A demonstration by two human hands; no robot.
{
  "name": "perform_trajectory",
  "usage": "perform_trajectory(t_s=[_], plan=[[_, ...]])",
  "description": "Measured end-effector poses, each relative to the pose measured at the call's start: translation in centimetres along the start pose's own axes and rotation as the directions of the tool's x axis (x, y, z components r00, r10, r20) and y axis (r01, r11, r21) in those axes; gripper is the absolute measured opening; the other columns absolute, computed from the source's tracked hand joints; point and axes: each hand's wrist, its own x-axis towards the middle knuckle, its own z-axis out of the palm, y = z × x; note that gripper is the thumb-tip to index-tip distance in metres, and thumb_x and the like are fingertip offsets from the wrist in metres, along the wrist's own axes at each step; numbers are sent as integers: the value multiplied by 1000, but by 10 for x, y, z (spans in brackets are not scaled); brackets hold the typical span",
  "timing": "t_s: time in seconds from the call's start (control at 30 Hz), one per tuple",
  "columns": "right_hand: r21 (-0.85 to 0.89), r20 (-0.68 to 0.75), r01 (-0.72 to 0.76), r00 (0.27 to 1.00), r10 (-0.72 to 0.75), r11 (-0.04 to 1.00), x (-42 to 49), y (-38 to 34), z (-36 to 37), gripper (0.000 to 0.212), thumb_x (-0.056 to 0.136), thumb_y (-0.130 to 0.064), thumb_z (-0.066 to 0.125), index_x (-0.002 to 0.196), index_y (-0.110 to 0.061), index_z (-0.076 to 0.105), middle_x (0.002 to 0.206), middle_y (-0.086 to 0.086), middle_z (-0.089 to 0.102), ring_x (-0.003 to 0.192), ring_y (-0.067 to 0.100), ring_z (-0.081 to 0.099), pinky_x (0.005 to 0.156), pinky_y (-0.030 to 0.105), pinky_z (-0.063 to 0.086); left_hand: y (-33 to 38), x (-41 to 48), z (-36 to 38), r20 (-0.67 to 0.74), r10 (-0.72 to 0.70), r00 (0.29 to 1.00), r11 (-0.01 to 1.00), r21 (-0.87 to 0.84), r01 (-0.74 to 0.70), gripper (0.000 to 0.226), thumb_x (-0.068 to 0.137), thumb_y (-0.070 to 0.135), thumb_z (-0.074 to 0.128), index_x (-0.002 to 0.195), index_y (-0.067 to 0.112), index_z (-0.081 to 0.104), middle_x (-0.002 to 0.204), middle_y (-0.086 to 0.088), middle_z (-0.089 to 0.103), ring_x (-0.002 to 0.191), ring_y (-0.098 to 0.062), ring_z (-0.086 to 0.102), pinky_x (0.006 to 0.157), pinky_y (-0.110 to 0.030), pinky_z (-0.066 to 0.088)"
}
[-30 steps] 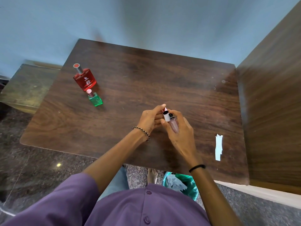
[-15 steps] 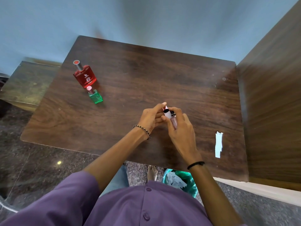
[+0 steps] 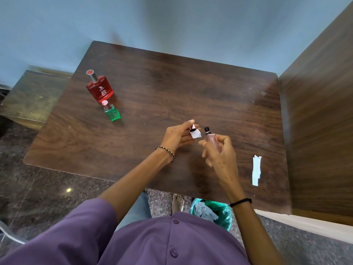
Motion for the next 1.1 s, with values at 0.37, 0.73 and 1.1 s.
perform_trajectory(t_s=[0.37,0.73,1.1], plan=[[-167,77,66,996,-54,984,3,-13,8,28,89,-48,73,91,-21,71,72,3,76,56,6,71,46,18,50,5,-3,3,57,53,997,998,21,-54,38,91,38,65,103,4,77,101,-11,78,97,-25,75,86,-31,60],[147,160,15,986,-39,989,3,-12,8,50,77,-58,78,99,-15,71,73,11,76,44,16,61,42,22,47,11,-6,2,76,77,994,996,44,-81,36,91,36,67,98,2,77,101,-15,78,96,-29,75,81,-33,61],[252,192,-86,981,37,964,20,1,4,27,99,-30,66,107,-4,69,75,10,75,50,16,63,46,19,47,14,1,10,66,97,993,992,72,-102,41,92,32,68,105,-6,74,108,-24,74,106,-36,70,93,-40,58]])
